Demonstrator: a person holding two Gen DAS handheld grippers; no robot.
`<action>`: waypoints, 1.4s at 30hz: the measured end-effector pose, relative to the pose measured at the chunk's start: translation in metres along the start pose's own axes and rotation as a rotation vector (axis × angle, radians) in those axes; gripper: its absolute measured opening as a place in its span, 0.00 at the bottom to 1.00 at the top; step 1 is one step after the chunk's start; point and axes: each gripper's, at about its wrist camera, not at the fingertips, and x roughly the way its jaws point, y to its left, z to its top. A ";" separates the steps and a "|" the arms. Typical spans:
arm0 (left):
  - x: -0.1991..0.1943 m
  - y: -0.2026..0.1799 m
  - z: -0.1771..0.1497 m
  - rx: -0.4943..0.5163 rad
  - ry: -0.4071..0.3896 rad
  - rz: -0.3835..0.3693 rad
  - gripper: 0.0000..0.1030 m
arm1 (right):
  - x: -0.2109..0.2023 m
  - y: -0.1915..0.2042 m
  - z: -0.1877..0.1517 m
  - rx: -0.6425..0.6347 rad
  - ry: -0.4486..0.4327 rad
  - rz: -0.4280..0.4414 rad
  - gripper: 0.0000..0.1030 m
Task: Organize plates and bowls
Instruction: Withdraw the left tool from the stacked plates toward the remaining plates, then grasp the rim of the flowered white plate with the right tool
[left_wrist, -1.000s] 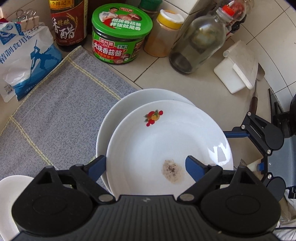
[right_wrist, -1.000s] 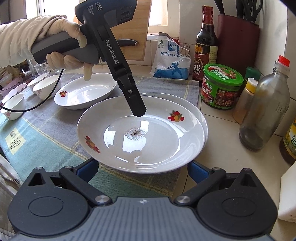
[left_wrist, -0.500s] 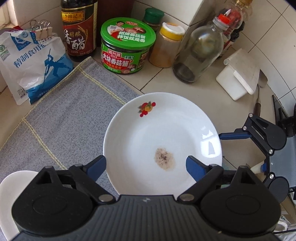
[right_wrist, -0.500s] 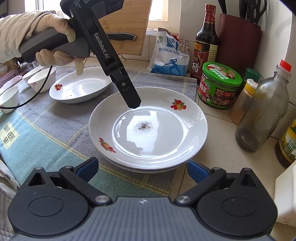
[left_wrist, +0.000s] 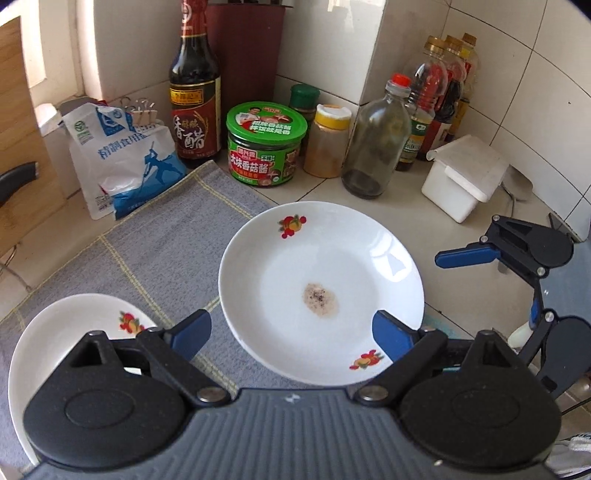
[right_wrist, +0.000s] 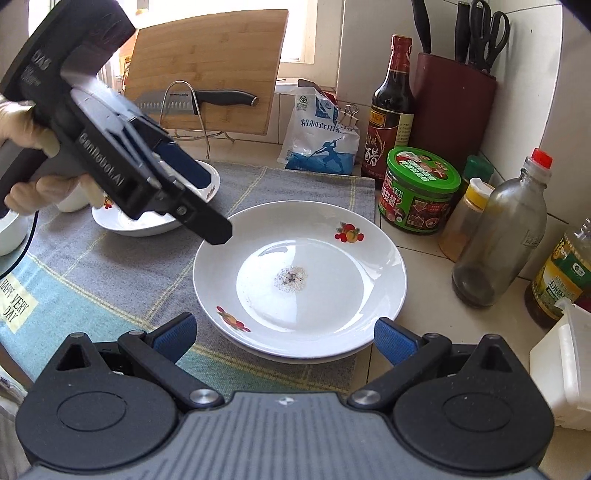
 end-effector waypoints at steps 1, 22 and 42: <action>-0.006 0.000 -0.010 -0.014 -0.018 0.022 0.92 | 0.000 0.002 0.001 0.000 -0.001 0.000 1.00; -0.047 0.066 -0.147 -0.370 -0.068 0.413 0.92 | 0.054 0.071 0.061 -0.122 -0.003 0.224 1.00; -0.021 0.093 -0.131 -0.331 -0.111 0.432 1.00 | 0.129 0.074 0.116 -0.272 0.131 0.389 1.00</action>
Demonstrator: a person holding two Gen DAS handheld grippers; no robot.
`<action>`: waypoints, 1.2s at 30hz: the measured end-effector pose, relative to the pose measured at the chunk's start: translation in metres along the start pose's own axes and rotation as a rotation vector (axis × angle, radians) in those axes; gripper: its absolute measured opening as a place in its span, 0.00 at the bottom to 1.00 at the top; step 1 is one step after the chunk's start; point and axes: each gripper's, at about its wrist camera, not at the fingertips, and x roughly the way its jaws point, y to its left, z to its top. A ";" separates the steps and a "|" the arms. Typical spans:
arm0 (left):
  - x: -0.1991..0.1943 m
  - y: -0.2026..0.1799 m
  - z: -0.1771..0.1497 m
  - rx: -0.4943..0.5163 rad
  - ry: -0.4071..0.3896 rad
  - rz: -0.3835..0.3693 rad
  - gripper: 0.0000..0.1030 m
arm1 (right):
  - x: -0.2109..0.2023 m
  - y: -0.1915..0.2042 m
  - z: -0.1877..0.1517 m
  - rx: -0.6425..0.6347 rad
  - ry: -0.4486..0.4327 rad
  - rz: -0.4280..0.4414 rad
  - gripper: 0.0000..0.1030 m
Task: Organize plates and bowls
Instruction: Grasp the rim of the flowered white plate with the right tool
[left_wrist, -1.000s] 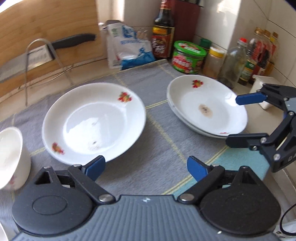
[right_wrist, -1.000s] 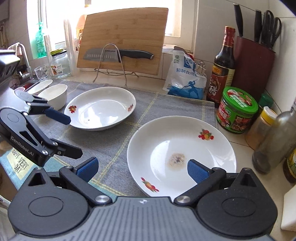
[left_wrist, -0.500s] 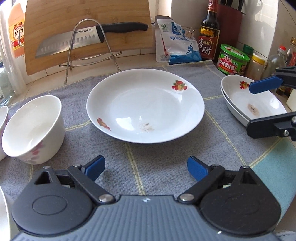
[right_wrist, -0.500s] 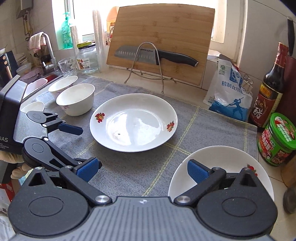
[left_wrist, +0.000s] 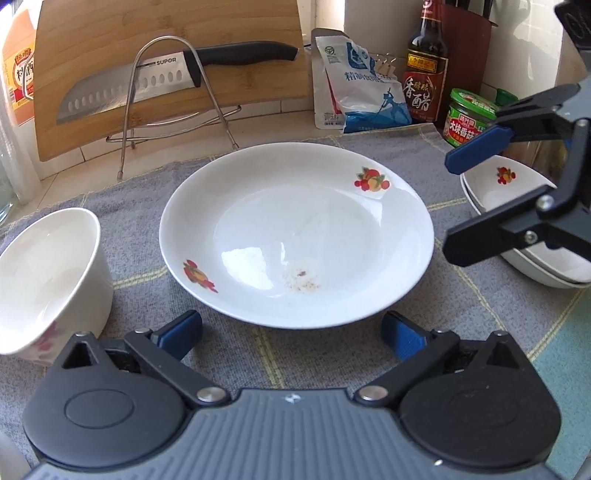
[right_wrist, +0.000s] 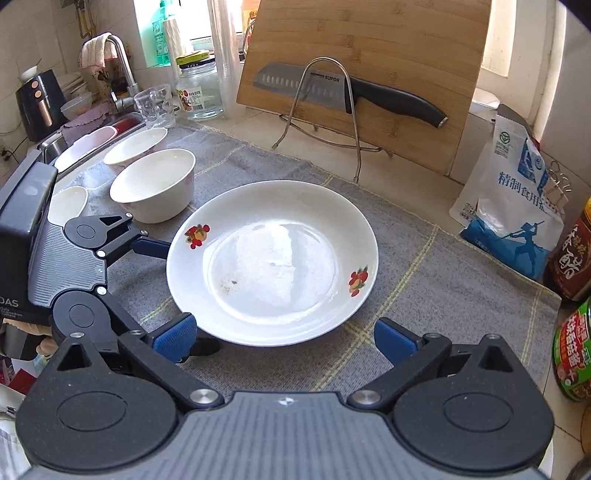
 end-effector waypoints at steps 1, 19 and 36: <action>0.000 0.000 0.001 0.002 -0.003 -0.002 1.00 | 0.004 -0.004 0.003 0.000 0.007 0.011 1.00; 0.000 0.002 0.000 0.003 -0.045 -0.009 1.00 | 0.096 -0.056 0.058 -0.024 0.175 0.190 1.00; 0.000 0.002 0.006 0.003 -0.059 -0.009 1.00 | 0.121 -0.062 0.092 -0.072 0.270 0.295 1.00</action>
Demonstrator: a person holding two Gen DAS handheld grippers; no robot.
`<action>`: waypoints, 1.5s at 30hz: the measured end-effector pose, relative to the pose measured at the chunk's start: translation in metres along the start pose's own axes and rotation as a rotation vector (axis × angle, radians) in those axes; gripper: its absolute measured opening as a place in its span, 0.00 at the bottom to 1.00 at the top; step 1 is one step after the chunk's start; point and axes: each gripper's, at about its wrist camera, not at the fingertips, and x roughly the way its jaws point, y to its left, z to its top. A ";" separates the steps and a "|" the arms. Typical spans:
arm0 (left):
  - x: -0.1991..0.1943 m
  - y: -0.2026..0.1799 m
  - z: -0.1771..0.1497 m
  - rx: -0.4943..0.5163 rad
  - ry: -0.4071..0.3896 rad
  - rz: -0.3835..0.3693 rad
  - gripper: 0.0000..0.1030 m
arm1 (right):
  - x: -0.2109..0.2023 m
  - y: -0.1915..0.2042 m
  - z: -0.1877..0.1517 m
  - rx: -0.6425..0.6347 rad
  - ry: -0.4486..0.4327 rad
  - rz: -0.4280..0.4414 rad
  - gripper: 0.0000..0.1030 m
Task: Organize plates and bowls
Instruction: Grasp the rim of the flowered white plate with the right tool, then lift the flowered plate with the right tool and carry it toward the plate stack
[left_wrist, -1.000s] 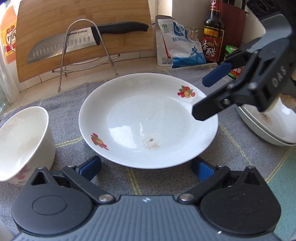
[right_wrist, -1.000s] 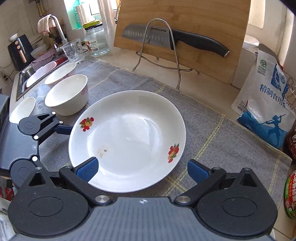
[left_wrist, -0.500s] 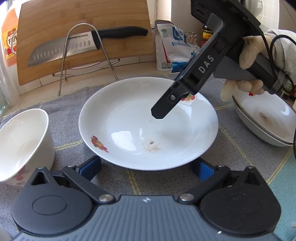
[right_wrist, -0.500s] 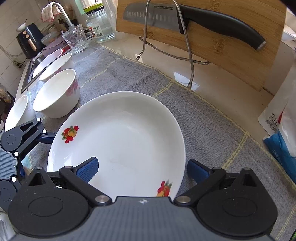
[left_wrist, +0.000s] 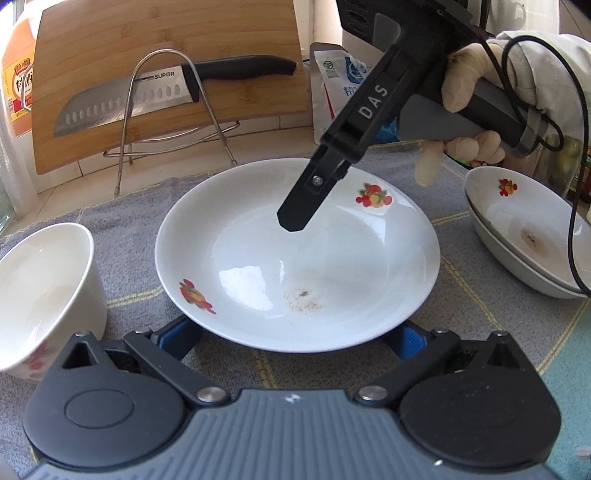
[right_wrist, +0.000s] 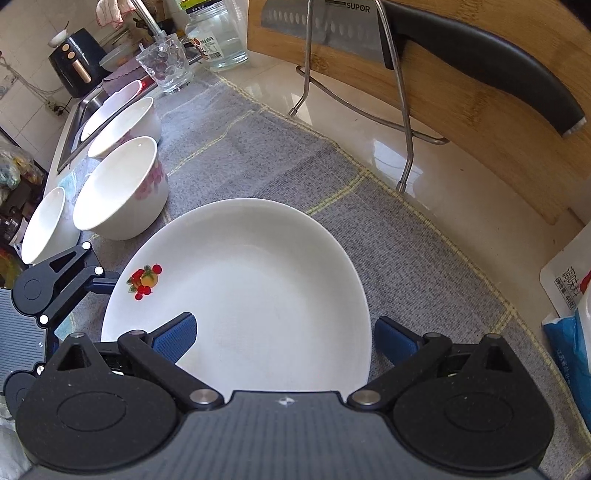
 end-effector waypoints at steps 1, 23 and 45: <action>-0.001 0.000 -0.001 0.002 -0.001 -0.001 1.00 | 0.000 -0.001 0.001 0.007 0.007 0.012 1.00; -0.002 0.000 0.001 0.028 0.010 -0.016 0.99 | 0.003 -0.003 0.017 0.070 0.131 0.094 1.00; -0.048 -0.014 0.004 0.069 -0.011 -0.042 0.98 | -0.035 0.035 -0.006 0.057 0.064 0.070 1.00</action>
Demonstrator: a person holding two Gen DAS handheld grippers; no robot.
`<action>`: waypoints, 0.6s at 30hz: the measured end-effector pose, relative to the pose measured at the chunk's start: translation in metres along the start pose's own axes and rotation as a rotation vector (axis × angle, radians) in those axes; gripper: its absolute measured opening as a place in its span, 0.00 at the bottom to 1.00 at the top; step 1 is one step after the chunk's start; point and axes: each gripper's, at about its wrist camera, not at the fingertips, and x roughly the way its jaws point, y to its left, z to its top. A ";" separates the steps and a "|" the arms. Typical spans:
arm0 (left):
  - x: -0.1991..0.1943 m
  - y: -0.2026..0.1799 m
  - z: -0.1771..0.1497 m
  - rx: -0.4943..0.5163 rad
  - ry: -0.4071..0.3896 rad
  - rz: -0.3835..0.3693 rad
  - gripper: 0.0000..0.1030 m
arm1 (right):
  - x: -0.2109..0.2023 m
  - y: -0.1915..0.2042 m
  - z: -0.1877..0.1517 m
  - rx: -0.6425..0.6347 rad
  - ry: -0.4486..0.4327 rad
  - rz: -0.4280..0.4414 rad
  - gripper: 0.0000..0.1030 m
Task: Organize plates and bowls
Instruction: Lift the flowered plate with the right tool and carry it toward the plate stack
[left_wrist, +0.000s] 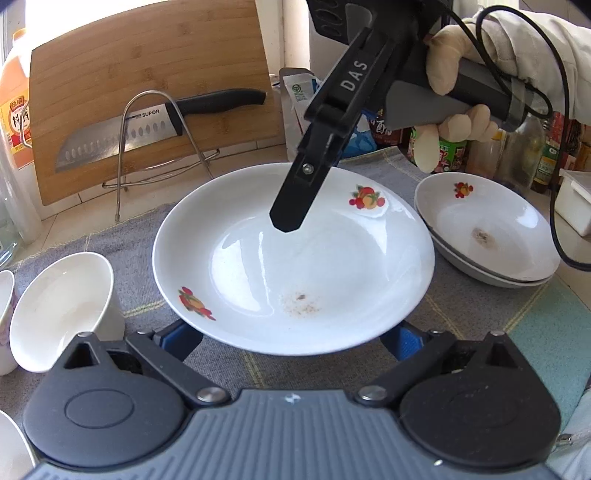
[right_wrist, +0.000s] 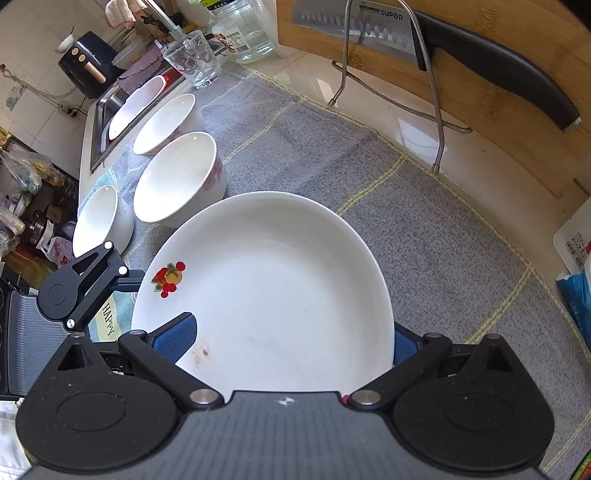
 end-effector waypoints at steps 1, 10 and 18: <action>-0.004 -0.001 0.000 0.003 0.000 -0.003 0.98 | -0.002 0.003 -0.003 0.002 -0.006 0.000 1.00; -0.030 -0.017 -0.003 0.038 -0.007 -0.050 0.98 | -0.021 0.023 -0.033 0.036 -0.039 -0.020 1.00; -0.043 -0.035 0.000 0.088 0.000 -0.100 0.98 | -0.031 0.027 -0.069 0.091 -0.064 -0.037 1.00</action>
